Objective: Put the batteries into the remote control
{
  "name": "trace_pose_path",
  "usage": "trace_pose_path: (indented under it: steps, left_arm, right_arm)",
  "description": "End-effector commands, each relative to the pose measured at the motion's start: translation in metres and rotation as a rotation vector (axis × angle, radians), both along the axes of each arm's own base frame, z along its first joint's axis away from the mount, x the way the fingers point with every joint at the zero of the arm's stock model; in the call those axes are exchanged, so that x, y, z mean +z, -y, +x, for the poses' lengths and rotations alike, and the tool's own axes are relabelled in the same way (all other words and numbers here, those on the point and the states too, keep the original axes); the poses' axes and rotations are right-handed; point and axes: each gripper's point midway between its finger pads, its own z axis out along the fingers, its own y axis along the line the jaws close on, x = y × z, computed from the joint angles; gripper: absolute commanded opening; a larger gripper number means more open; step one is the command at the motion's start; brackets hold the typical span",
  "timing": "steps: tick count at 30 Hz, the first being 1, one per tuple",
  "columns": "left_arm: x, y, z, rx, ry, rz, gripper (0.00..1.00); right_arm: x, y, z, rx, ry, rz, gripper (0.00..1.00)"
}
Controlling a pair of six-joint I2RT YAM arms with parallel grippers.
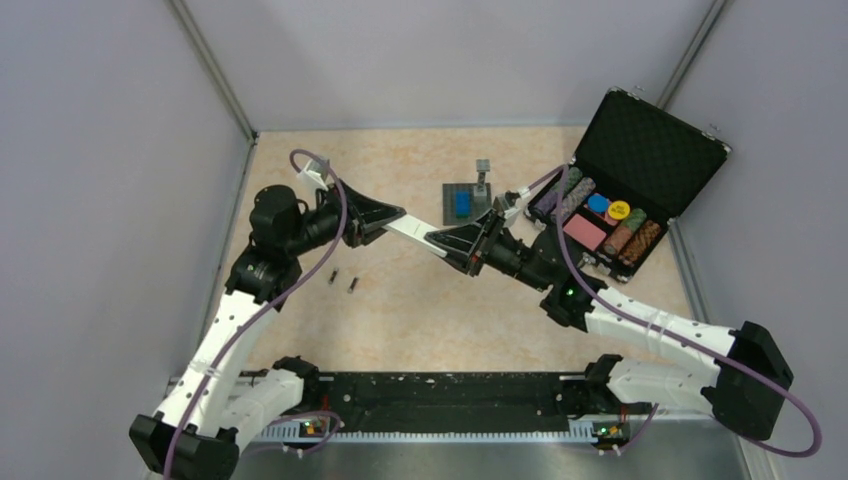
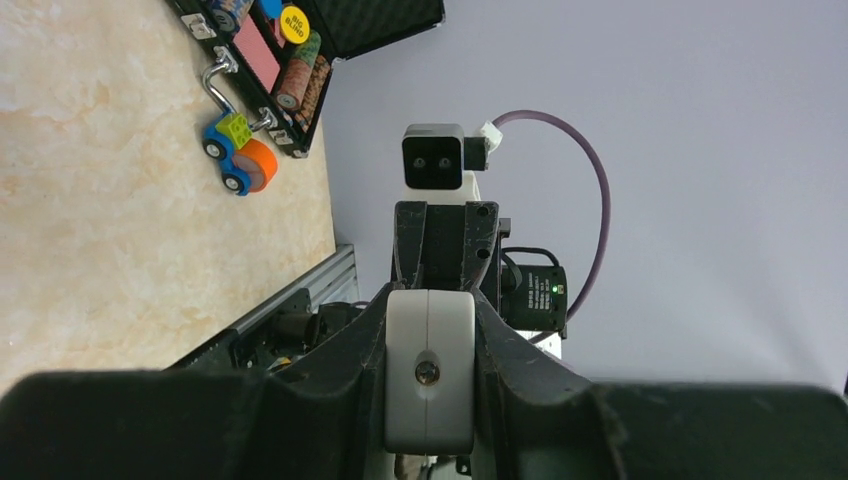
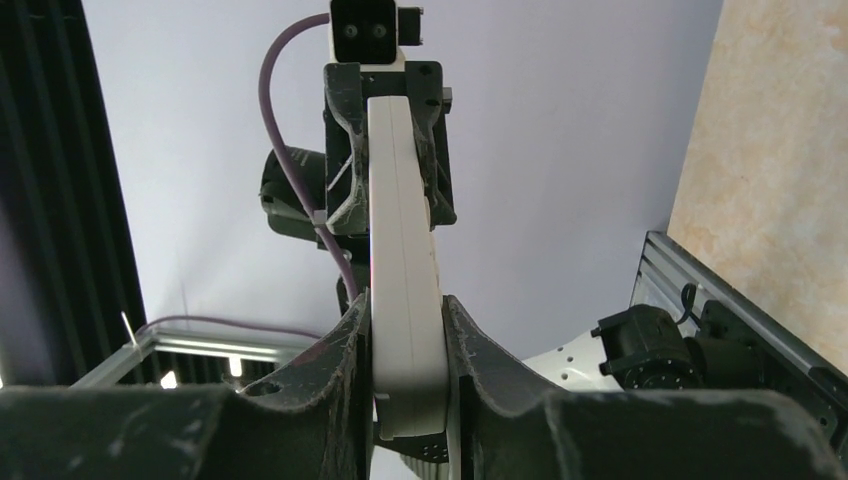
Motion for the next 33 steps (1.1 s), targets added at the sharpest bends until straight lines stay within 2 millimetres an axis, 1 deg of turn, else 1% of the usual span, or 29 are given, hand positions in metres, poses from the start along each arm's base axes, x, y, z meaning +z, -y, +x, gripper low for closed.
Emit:
trace_pose_path:
  steps: [1, 4, 13, 17, 21, 22, 24, 26, 33]
  left_arm:
    - [0.065, -0.026, 0.023, 0.141, 0.253, 0.025, 0.00]
    - [0.064, -0.025, 0.026, 0.125, 0.243, 0.034, 0.00]
    - [0.063, -0.024, 0.032, 0.106, 0.255, 0.034, 0.00]
    - [0.064, -0.025, 0.032, 0.098, 0.266, 0.042, 0.00]
    - [0.060, -0.024, 0.033, 0.099, 0.254, 0.037, 0.00]
    - [0.059, -0.024, 0.033, 0.099, 0.253, 0.031, 0.00]
    - [0.057, -0.024, 0.033, 0.097, 0.245, 0.010, 0.00]
    - [0.052, -0.024, 0.033, 0.103, 0.235, 0.000, 0.00]
    - [0.051, -0.025, 0.029, 0.101, 0.284, 0.023, 0.00]
  right_arm:
    - [-0.027, 0.004, -0.003, 0.033, 0.027, -0.114, 0.00]
    - [-0.025, 0.005, -0.006, 0.041, 0.056, -0.113, 0.00]
    - [-0.019, 0.011, -0.005, 0.018, 0.092, -0.087, 0.00]
    - [-0.021, 0.014, -0.005, 0.013, 0.111, -0.098, 0.00]
    - [-0.023, 0.014, -0.005, 0.006, 0.110, -0.108, 0.00]
    - [-0.022, 0.015, -0.004, 0.003, 0.110, -0.107, 0.01]
    - [-0.021, 0.014, -0.003, -0.002, 0.105, -0.108, 0.10]
    - [-0.019, 0.013, -0.001, -0.008, 0.101, -0.106, 0.15]
    - [-0.024, 0.010, 0.007, -0.025, 0.064, -0.134, 0.30]
